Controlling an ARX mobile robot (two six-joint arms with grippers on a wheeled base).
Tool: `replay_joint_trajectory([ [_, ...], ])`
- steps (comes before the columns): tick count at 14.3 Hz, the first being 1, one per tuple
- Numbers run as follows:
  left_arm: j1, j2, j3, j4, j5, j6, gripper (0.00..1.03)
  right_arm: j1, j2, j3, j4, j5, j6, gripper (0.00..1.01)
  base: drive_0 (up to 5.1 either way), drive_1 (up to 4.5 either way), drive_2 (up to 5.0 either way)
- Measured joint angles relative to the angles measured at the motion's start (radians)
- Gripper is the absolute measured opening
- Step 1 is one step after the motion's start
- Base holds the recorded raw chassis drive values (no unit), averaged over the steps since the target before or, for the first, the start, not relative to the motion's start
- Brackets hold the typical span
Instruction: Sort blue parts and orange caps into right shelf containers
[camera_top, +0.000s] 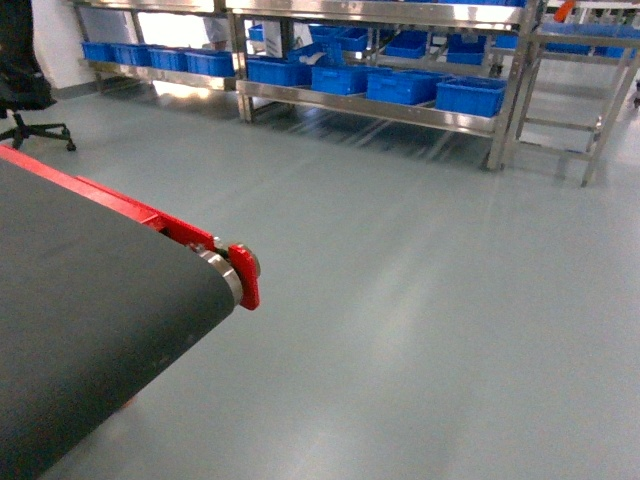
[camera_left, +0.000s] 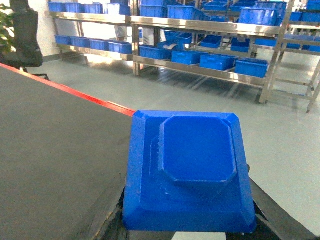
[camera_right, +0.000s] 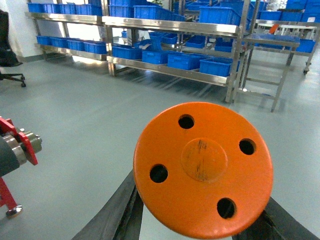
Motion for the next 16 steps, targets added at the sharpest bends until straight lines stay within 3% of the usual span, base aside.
replay_joint_trajectory([
  [16,0.0,0.0,0.0,0.0,0.0,0.0,0.44,0.0,0.0,0.0,0.0,0.0,0.0,0.42,-1.5,-1.52,-1.5],
])
